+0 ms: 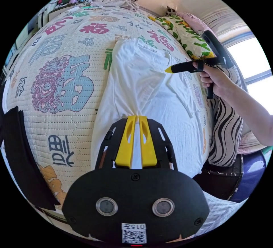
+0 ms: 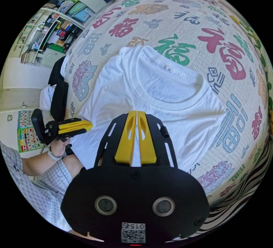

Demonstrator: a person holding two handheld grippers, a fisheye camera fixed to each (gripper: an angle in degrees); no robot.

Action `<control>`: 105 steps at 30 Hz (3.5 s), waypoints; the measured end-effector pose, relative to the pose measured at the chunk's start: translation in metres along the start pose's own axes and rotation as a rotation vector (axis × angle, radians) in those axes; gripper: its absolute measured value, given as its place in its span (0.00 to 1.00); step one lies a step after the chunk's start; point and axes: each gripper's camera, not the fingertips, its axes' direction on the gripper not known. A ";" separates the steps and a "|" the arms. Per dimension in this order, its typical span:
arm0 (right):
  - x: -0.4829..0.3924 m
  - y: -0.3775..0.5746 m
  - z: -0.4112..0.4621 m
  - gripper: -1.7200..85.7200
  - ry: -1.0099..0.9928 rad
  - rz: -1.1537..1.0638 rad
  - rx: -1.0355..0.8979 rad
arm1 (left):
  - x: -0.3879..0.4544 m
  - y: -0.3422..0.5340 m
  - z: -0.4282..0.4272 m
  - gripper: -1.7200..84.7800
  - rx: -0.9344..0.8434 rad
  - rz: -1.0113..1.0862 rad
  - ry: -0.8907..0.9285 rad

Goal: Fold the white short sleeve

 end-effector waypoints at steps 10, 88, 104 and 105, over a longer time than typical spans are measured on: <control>0.007 0.000 0.007 0.02 0.012 -0.025 -0.090 | 0.000 -0.024 0.008 0.05 -0.023 0.039 0.024; 0.323 0.142 -0.137 0.01 0.066 0.228 0.072 | 0.080 -0.436 0.053 0.01 -0.157 0.334 -0.096; 0.299 0.275 -0.157 0.01 -0.057 0.110 0.260 | 0.097 -0.308 -0.009 0.01 0.025 0.538 -0.069; 0.294 0.287 -0.154 0.01 -0.064 0.097 0.260 | 0.097 -0.294 -0.012 0.01 0.031 0.538 -0.049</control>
